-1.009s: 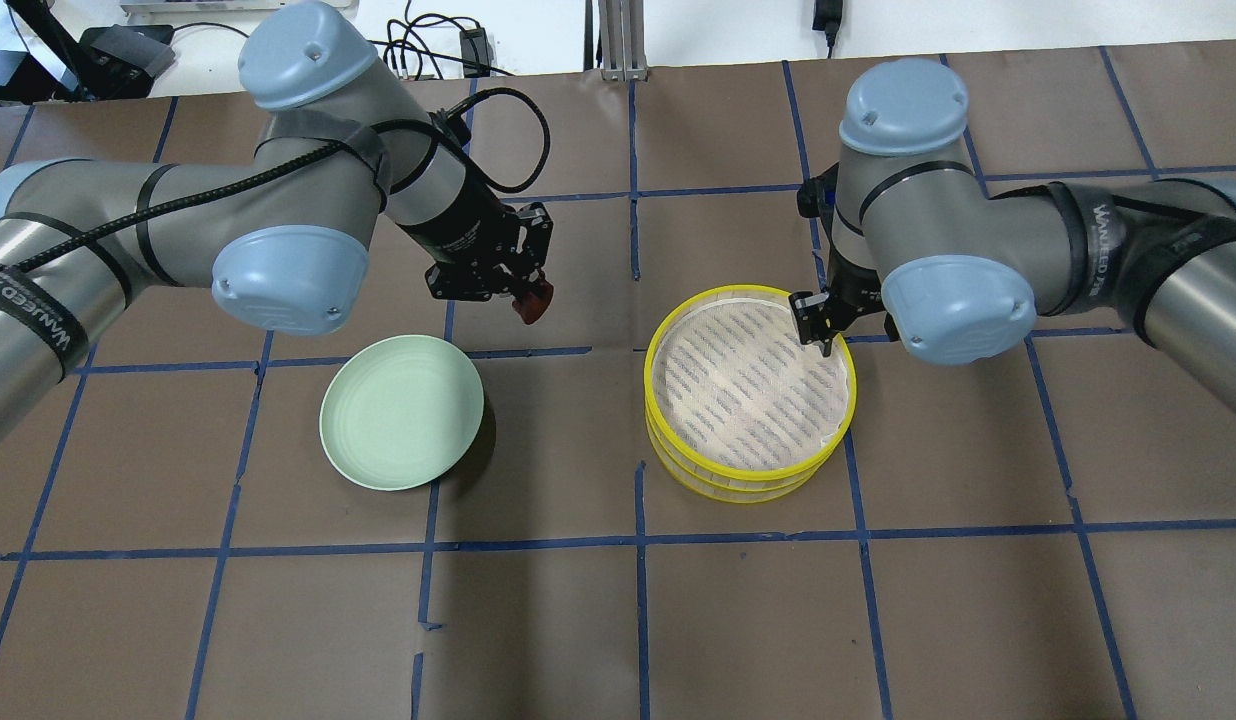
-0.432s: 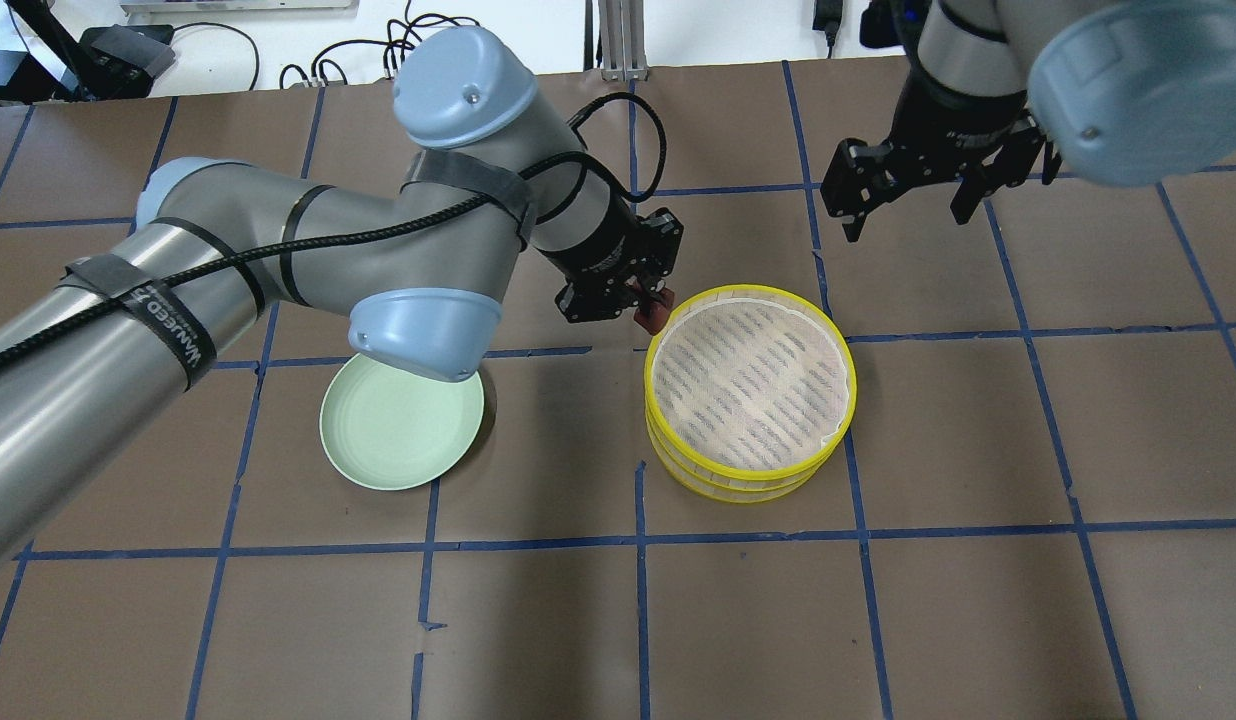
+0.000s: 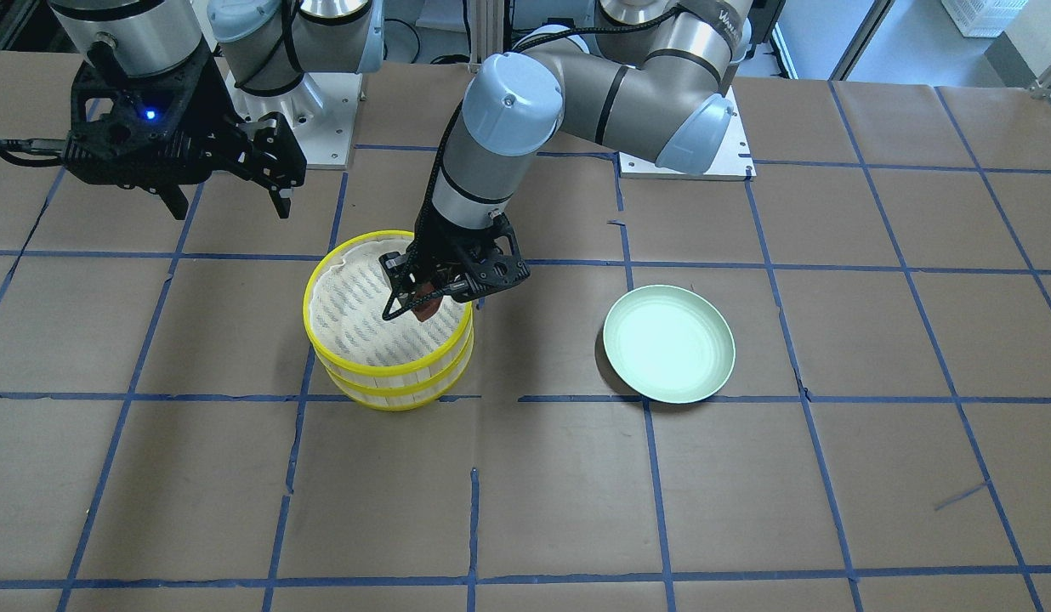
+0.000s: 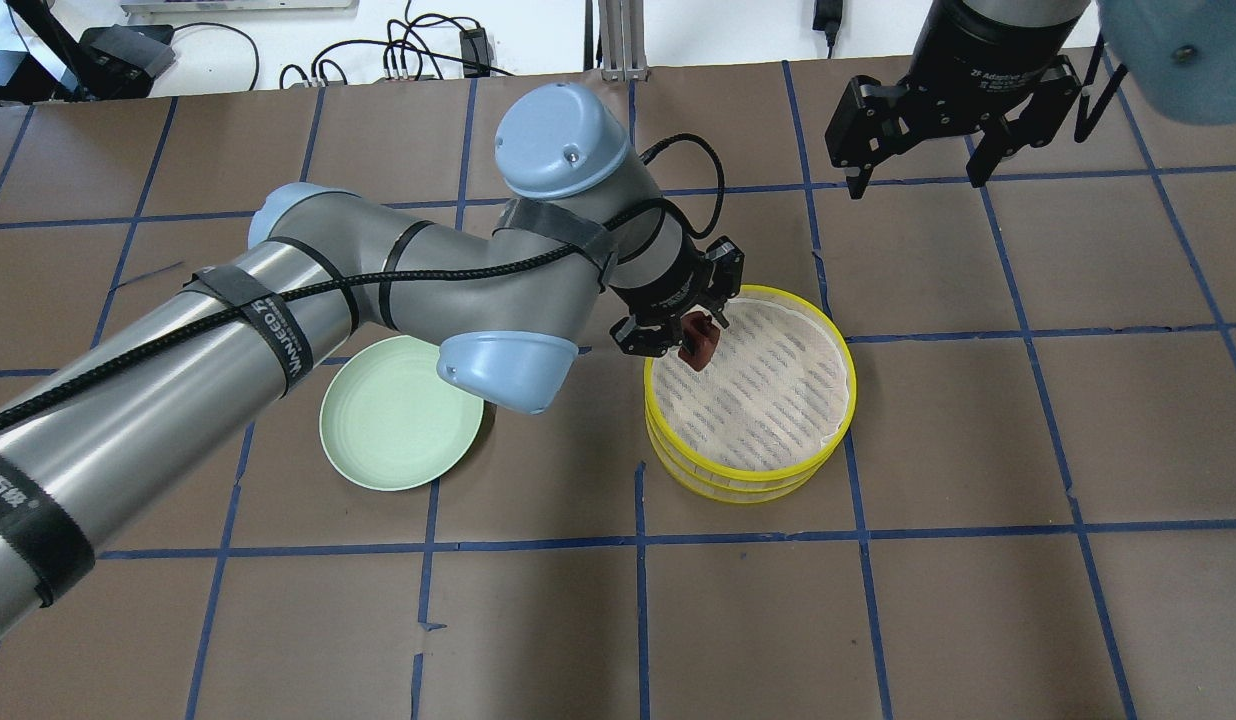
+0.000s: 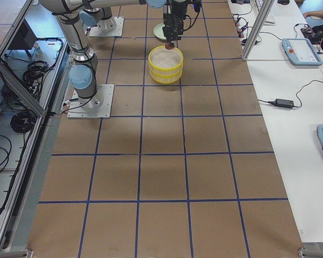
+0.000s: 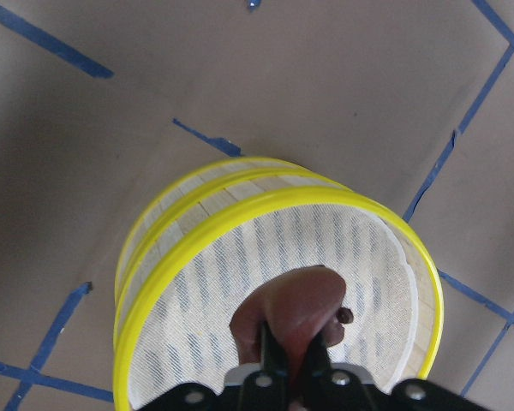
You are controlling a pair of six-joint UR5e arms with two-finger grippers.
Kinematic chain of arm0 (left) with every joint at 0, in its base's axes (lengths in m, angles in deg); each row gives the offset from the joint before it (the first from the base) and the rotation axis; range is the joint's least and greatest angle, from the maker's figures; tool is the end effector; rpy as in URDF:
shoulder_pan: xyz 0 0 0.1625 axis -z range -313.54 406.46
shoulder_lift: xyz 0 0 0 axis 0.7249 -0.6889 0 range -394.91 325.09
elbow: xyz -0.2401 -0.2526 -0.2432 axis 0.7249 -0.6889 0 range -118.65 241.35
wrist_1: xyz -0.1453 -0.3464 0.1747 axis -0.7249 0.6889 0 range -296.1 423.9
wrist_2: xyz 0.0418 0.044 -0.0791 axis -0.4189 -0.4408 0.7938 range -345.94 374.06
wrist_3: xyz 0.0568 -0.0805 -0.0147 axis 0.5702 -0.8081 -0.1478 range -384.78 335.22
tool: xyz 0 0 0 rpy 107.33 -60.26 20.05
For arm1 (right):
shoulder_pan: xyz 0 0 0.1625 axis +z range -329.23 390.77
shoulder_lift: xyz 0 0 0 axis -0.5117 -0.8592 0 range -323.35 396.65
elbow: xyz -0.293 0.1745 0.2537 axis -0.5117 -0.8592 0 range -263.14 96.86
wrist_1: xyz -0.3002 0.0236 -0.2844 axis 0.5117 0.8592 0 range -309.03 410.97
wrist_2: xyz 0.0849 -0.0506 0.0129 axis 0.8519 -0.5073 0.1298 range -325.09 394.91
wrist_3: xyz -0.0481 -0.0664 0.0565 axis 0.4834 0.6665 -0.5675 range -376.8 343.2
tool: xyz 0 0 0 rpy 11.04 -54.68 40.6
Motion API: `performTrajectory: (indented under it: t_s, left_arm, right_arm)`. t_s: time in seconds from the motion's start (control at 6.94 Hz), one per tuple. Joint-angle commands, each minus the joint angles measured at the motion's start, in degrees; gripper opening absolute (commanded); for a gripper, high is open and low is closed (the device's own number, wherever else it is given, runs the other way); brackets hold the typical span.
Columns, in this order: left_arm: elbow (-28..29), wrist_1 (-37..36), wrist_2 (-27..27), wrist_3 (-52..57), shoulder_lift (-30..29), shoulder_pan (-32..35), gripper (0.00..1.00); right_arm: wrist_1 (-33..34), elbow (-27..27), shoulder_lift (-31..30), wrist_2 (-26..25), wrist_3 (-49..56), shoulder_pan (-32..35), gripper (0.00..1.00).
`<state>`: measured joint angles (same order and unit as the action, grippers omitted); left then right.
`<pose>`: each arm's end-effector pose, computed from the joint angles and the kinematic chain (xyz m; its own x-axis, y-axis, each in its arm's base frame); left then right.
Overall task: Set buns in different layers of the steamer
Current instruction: 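Lower the brown bun onto the top tier and open the left gripper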
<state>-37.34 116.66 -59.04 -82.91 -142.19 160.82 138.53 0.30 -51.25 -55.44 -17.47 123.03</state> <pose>-0.3933 -0.4753 0.3225 -0.7914 -0.5231 0.3164 -0.5068 0.8508 0.1389 0.1527 -0.5041 0.5218 -0.9996 -0.0274 0.0057 -0.0275 0.9990 -0.0353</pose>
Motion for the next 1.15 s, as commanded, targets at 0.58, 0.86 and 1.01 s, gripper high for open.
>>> performTrajectory:
  t_s: [0.58,0.86,1.01]
  left_arm:
    - [3.3,1.7,-7.2,16.5,1.5,-2.7,1.00]
    - [3.3,8.6,-7.9,37.5,3.4,-11.4,1.00]
    - [3.4,13.3,-8.1,44.1,6.1,-17.1,1.00]
  right_arm:
    - [-0.4,0.2,0.0,0.0,-2.1,-0.1,1.00]
    - [-0.5,0.2,0.0,0.1,-2.1,-0.1,1.00]
    - [-0.4,0.2,0.0,0.1,-2.1,-0.1,1.00]
